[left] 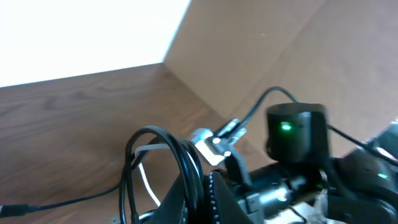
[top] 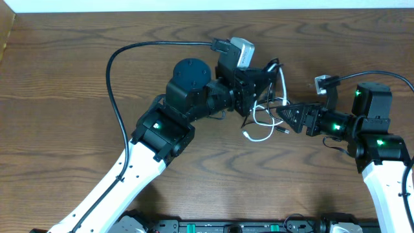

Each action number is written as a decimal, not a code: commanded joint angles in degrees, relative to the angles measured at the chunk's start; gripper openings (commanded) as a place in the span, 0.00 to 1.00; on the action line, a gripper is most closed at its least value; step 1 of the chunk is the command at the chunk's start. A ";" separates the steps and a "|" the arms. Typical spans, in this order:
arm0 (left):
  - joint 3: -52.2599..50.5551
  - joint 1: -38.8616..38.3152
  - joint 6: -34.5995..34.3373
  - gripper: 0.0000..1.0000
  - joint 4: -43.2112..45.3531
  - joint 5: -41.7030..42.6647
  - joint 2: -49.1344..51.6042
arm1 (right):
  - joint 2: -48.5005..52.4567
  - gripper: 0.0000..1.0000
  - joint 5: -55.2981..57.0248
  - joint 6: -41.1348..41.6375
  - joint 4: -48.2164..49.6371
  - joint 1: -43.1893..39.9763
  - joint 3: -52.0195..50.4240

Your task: Untangle cables

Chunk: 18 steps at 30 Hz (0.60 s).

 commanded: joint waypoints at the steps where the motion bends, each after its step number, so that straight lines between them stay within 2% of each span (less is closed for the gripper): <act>1: 0.92 0.02 -2.12 0.07 0.85 4.24 -0.24 | -0.04 0.68 -0.13 -5.90 -0.04 -0.17 0.07; 10: 0.92 0.02 -5.33 0.07 1.33 5.07 -0.72 | -0.04 0.69 3.67 -10.84 -0.31 -0.17 0.07; 18: 0.92 0.02 -7.52 0.08 3.13 8.24 -1.64 | -0.04 0.70 5.27 -19.96 -1.07 0.00 0.07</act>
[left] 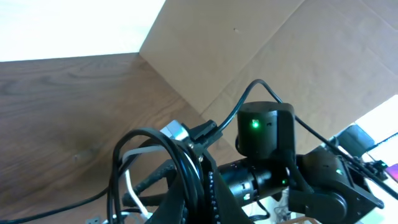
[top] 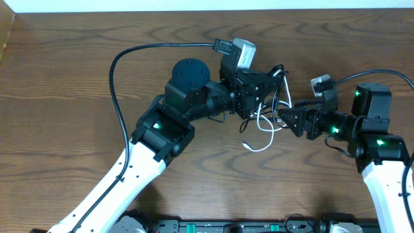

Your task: Untangle cables

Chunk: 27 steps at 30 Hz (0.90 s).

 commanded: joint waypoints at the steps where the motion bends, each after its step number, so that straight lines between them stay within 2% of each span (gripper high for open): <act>1: 0.92 0.02 -1.64 0.07 2.36 4.63 -1.60 | -0.04 0.70 0.46 -6.27 0.02 0.04 0.07; 7: 0.92 -0.04 -4.33 0.08 3.98 6.54 -1.60 | -0.04 0.61 -3.69 -12.55 0.20 1.42 0.07; 9: 0.92 -0.04 -4.35 0.08 3.98 6.80 -1.60 | -0.04 0.56 -4.07 -13.77 0.31 2.03 0.07; 13: 0.92 -0.04 -4.33 0.07 3.98 7.54 -1.60 | -0.04 0.29 -4.66 -14.40 0.48 2.67 0.07; 15: 0.92 -0.02 -4.33 0.07 3.98 7.52 -1.60 | -0.04 0.18 -5.55 -14.38 0.48 2.64 0.07; 17: 0.92 -0.02 -4.28 0.08 4.00 7.48 -1.60 | -0.04 0.01 -6.43 -14.34 0.46 2.64 0.07; 25: 0.92 0.02 -4.33 0.08 5.16 7.10 -1.60 | -0.04 0.01 -10.25 -14.34 -0.66 2.64 0.07; 27: 0.92 0.02 -5.07 0.08 6.27 7.39 -1.62 | -0.04 0.16 -9.94 -14.47 -0.83 2.64 0.07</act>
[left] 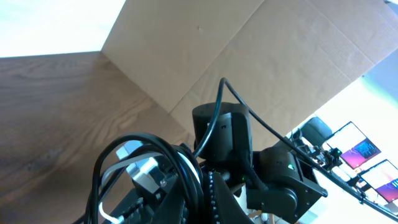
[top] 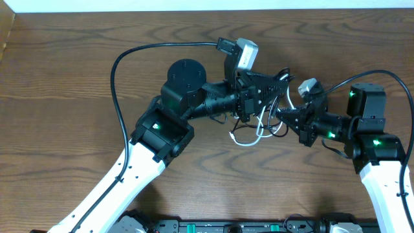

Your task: Untangle cables

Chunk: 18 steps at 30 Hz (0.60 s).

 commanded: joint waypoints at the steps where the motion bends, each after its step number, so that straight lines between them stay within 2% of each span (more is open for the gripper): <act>1: 0.92 0.02 -2.29 0.07 2.40 1.46 -1.40 | -0.04 0.24 -2.51 -1.60 -0.20 0.33 0.07; 4: 0.92 0.02 -5.16 0.07 5.60 3.93 -1.40 | -0.04 0.37 -2.49 -4.09 -0.09 0.33 0.07; 7: 0.92 0.02 -6.47 0.08 8.85 6.73 -1.40 | -0.04 0.40 -2.45 -5.62 0.44 0.33 0.07; 12: 0.92 0.02 -6.45 0.07 10.32 7.28 -1.40 | -0.04 0.16 -2.97 -5.57 0.55 0.33 0.07; 14: 0.92 0.02 -6.43 0.08 10.32 7.10 -1.40 | -0.04 0.01 -4.72 -5.60 0.39 0.33 0.07; 18: 0.92 0.02 -6.38 0.08 10.29 6.21 -1.38 | -0.04 0.01 -8.24 -5.62 0.37 0.33 0.07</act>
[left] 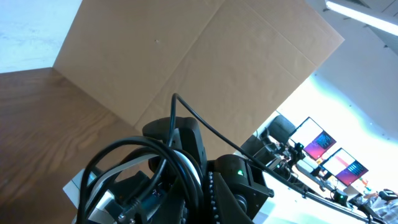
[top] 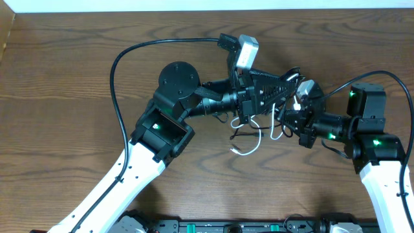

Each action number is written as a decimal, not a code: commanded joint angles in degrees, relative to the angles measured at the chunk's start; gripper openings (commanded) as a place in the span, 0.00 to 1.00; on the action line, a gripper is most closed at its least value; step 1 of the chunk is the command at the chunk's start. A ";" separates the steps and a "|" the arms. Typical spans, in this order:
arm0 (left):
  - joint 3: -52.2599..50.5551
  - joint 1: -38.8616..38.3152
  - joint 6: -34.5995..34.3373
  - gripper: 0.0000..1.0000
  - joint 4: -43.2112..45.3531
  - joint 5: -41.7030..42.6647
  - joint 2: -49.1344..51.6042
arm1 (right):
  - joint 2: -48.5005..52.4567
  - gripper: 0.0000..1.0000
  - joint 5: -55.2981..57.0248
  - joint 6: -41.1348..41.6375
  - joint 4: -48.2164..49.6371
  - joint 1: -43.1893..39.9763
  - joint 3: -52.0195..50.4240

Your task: Untangle cables

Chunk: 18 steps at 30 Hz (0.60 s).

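Observation:
A tangle of black cables (top: 279,79) and a thin white cable (top: 253,137) hangs between my two arms above the wooden table (top: 65,84). My left gripper (top: 284,85) is shut on the black strands; in the left wrist view they loop (left: 127,149) out ahead of the gripper (left: 200,199). My right gripper (top: 289,115) meets the tangle from the right, jaws together on cable. The white cable's loose plug (top: 236,150) dangles lowest. The right arm's body (left: 177,134) shows just behind the loops.
The left arm's own black lead (top: 116,65) arcs over the table's left half. A cardboard wall (left: 186,56) rises past the table's right side, and a cardboard edge (top: 5,32) stands at the far left. Monitors (left: 323,149) show beyond the wall.
Both grippers sit closer together, and the left wrist camera tilts further upward. The white cable's loose end has shifted slightly down and hangs lower in the overhead view.
At first the tangle lay low between the grippers, the white plug just right of the left gripper. At each later moment the left wrist view pointed higher and the white cable's end sat further left. Now the tangle hangs between both grippers.

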 commanded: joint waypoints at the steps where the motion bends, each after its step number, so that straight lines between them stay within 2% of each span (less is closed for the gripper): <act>1: 0.92 0.02 -0.07 0.07 0.76 0.00 -1.38 | -0.04 0.01 -4.15 -0.76 -0.13 0.33 0.07; 7: 0.92 1.09 7.82 0.08 -0.26 -1.05 -1.38 | -0.04 0.01 -3.96 0.09 -1.49 0.26 0.07; 12: 0.92 4.07 12.68 0.09 -9.49 -9.66 -1.38 | -0.04 0.01 -0.02 7.26 -2.43 0.17 0.07; 15: 0.92 6.05 14.43 0.23 -16.72 -16.33 -1.38 | -0.04 0.01 5.25 12.87 -3.63 0.15 0.07; 18: 0.92 7.80 14.47 0.47 -23.74 -22.99 -1.38 | -0.04 0.01 9.81 16.26 -4.90 0.15 0.07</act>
